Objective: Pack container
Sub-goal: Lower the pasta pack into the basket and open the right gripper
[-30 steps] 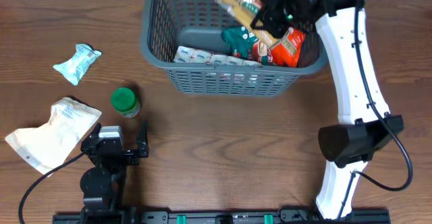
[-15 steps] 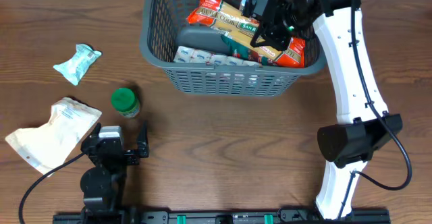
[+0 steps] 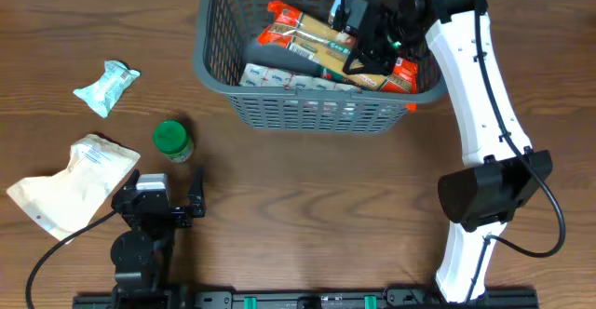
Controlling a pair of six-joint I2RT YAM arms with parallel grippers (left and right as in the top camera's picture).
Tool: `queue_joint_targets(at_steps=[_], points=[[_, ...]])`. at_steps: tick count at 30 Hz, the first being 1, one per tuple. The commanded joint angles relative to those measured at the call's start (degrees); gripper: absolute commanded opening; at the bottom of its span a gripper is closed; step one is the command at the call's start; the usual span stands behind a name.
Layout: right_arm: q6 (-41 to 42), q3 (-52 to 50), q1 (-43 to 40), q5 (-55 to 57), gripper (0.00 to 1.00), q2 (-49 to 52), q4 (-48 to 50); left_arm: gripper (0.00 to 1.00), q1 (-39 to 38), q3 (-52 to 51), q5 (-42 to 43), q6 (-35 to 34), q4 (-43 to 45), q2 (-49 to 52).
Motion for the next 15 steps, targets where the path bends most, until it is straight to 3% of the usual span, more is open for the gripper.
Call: queue_joint_targets(at_steps=[1, 9, 15], points=[[1.8, 0.4, 0.6, -3.1, 0.73, -2.4, 0.8, 0.99, -0.1, -1.4, -0.7, -0.5, -0.4, -0.3], [8.1, 0.7, 0.6, -1.6, 0.82, -2.8, 4.6, 0.99, -0.1, -1.4, -0.7, -0.5, -0.4, -0.3], [23.6, 5.7, 0.5, 13.6, 0.81, -5.5, 10.2, 0.99, -0.1, -1.4, -0.7, -0.5, -0.4, -0.3]])
